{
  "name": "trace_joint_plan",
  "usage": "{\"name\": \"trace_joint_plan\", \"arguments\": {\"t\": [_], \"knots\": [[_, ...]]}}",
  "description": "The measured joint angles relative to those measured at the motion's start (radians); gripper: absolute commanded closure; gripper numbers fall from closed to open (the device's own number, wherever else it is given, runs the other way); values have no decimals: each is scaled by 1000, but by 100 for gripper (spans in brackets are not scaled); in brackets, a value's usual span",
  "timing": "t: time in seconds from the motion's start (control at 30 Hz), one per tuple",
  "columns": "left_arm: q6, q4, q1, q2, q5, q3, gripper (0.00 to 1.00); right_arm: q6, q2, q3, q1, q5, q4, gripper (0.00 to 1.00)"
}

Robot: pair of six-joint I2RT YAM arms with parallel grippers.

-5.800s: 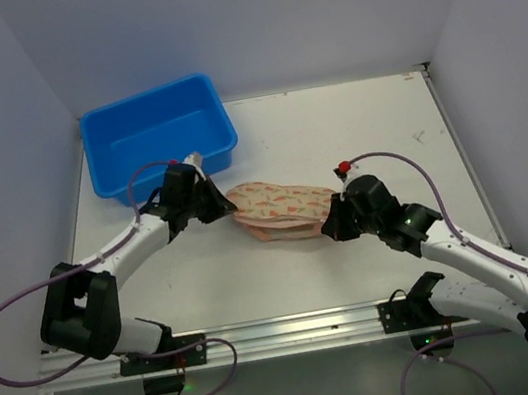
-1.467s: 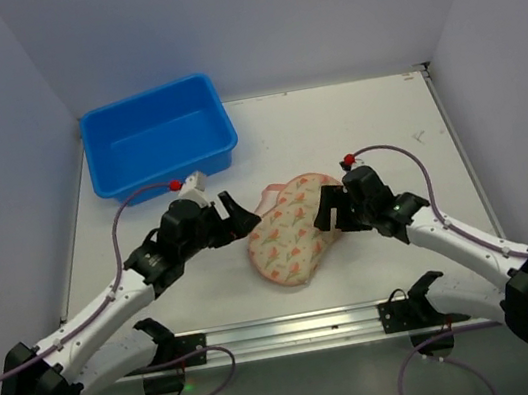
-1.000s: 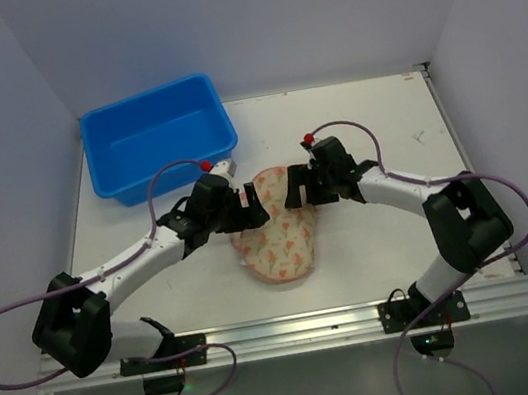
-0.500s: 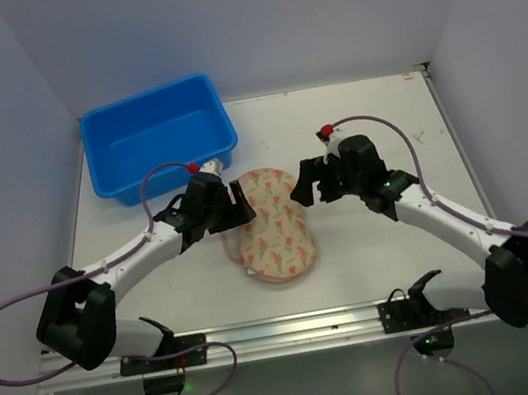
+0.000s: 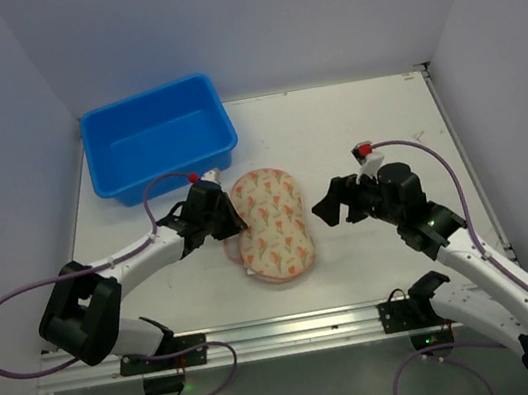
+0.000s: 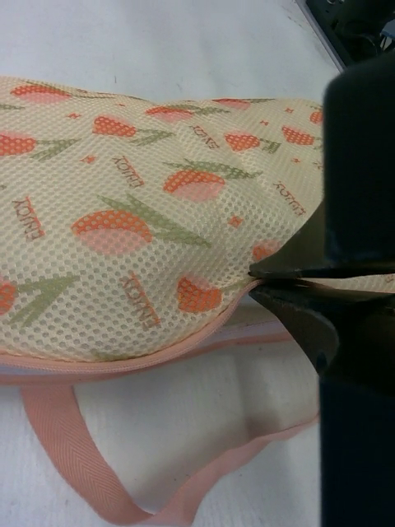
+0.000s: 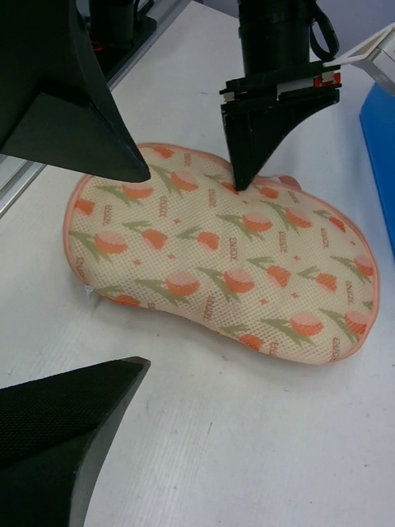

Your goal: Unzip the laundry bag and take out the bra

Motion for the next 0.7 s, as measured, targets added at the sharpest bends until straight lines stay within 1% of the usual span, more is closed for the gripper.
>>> {"name": "trace_joint_plan", "arguments": {"t": [0.03,0.07,0.3,0.47,0.57,0.7], "knots": [[1,3,0,1,3,0,99,3,-15,-8,0,0,-5,11],[1,4,0,1,3,0,100,5,-30,-14,0,0,-13,11],[4,-17,-2,-3,2,22,100,13,-104,-44,0,2,-46,11],[4,-50,-34,-28,-2,85,93,18,-141,-60,0,5,-76,11],[4,-53,-69,-28,6,154,90,23,-182,-61,0,19,-103,11],[3,-53,-114,-3,18,265,83,28,-255,-60,0,53,-128,10]]}}
